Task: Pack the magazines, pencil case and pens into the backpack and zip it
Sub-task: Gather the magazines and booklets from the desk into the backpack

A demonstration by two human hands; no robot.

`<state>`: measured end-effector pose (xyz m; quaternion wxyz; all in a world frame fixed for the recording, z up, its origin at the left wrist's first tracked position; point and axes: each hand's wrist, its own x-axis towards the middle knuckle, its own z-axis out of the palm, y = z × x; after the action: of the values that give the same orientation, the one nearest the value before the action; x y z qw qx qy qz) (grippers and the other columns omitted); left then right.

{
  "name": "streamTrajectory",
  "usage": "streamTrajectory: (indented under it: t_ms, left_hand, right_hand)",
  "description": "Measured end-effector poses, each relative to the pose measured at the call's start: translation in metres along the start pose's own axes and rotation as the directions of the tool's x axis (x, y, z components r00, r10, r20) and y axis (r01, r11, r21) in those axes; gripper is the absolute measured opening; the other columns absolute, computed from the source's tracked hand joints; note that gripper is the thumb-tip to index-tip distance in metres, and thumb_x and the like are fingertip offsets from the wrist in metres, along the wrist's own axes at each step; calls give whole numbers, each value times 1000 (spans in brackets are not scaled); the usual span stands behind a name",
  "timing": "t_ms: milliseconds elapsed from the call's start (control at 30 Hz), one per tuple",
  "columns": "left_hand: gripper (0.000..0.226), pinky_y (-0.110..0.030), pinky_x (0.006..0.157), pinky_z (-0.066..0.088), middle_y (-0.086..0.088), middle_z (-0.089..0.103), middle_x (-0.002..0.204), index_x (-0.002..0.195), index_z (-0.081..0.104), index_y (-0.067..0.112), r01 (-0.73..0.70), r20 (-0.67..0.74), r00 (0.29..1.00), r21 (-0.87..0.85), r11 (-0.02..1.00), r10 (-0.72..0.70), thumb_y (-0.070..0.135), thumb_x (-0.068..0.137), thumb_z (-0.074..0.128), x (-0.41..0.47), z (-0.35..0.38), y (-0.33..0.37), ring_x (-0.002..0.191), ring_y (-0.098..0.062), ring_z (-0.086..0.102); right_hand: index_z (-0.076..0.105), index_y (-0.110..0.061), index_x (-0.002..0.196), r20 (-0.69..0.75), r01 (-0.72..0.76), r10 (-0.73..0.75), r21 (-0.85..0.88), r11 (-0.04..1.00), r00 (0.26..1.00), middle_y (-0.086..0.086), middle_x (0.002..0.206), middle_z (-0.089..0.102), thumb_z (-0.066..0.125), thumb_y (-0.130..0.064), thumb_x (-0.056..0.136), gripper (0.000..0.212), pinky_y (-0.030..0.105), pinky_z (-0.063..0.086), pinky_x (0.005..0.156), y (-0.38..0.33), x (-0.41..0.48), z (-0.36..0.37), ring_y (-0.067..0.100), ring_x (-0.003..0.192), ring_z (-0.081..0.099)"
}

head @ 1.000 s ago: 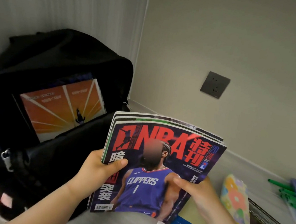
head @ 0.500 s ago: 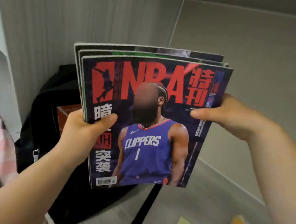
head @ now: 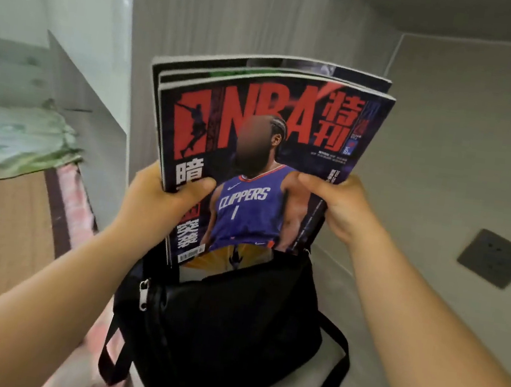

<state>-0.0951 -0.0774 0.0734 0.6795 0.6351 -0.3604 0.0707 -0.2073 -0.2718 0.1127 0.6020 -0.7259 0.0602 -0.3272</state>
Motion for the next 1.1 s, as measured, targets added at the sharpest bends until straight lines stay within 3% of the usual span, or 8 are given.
streamTrajectory:
  t_ms: [167, 300, 400, 500, 667, 800, 967, 1100]
  left_hand:
    - [36, -29, 78, 41, 1, 55, 95, 96, 47, 19, 197, -5, 978, 335, 921, -207, 21, 71, 73, -54, -4, -58, 92, -20, 56]
    - [44, -41, 79, 52, -7, 70, 87, 92, 65, 9, -239, 317, 948, 779, 579, -34, 32, 58, 82, -83, 13, -79, 84, -29, 67]
    - [36, -22, 83, 49, 6, 72, 85, 91, 68, 25, -371, 483, 867, 791, 486, -124, 44, 62, 75, -76, 27, -80, 85, -9, 68]
    - [34, -9, 40, 38, 8, 56, 34, 40, 58, 24, -480, 607, 785, 722, 498, -123, 33, 25, 88, -73, 28, -77, 33, -5, 55]
    - [11, -10, 41, 41, 11, 60, 39, 49, 66, 24, -548, 602, 794, 645, 533, 88, 28, 57, 72, -81, 13, -84, 38, -7, 59]
    - [31, -10, 44, 44, 16, 68, 50, 59, 72, 28, -528, 577, 809, 628, 572, 113, 32, 67, 42, -80, 12, -83, 44, -3, 63]
    - [10, -11, 46, 46, 14, 70, 54, 62, 72, 26, -545, 592, 796, 615, 570, 123, 33, 59, 78, -77, 17, -80, 47, -5, 65]
    - [27, -10, 45, 45, 15, 70, 53, 63, 73, 27, -525, 590, 801, 609, 595, 103, 34, 42, 88, -73, 23, -79, 45, -2, 64]
  right_hand:
    - [61, -5, 78, -114, -7, 11, 38, 999, 993, -5, 55, 71, 56, 9, 77, 15, 25, 55, 65, 28, 12, -4, 9, 55, 66]
    - [60, -12, 75, -185, -21, 28, 39, 999, 982, -11, 51, 70, 56, 10, 77, 23, 18, 55, 61, 39, 23, -6, 2, 53, 65]
    - [61, -16, 72, -191, -42, 46, 25, 999, 981, -14, 50, 69, 58, 11, 76, 27, 13, 54, 57, 48, 28, -4, -1, 51, 65]
    - [63, -13, 76, -165, -68, 67, 0, 998, 984, -13, 54, 71, 60, 8, 75, 22, 16, 56, 61, 59, 31, 0, 2, 56, 66]
    - [64, -15, 80, -24, -169, 168, -50, 984, 985, -12, 60, 73, 58, 9, 75, 25, 18, 57, 67, 81, 28, -3, 3, 62, 68]
    - [64, -17, 79, 88, -288, 303, -154, 945, 949, -15, 60, 72, 58, 14, 73, 32, 10, 53, 61, 107, 19, -10, -3, 62, 67]
    - [62, -11, 101, 131, -481, 541, -321, 816, 831, 0, 93, 68, 61, 7, 76, 31, 19, 50, 76, 136, 13, -2, 8, 80, 62]
    - [57, -2, 114, -2, -647, 682, -318, 693, 731, 19, 119, 60, 60, 9, 76, 39, 36, 45, 89, 142, 21, -9, 29, 104, 58]
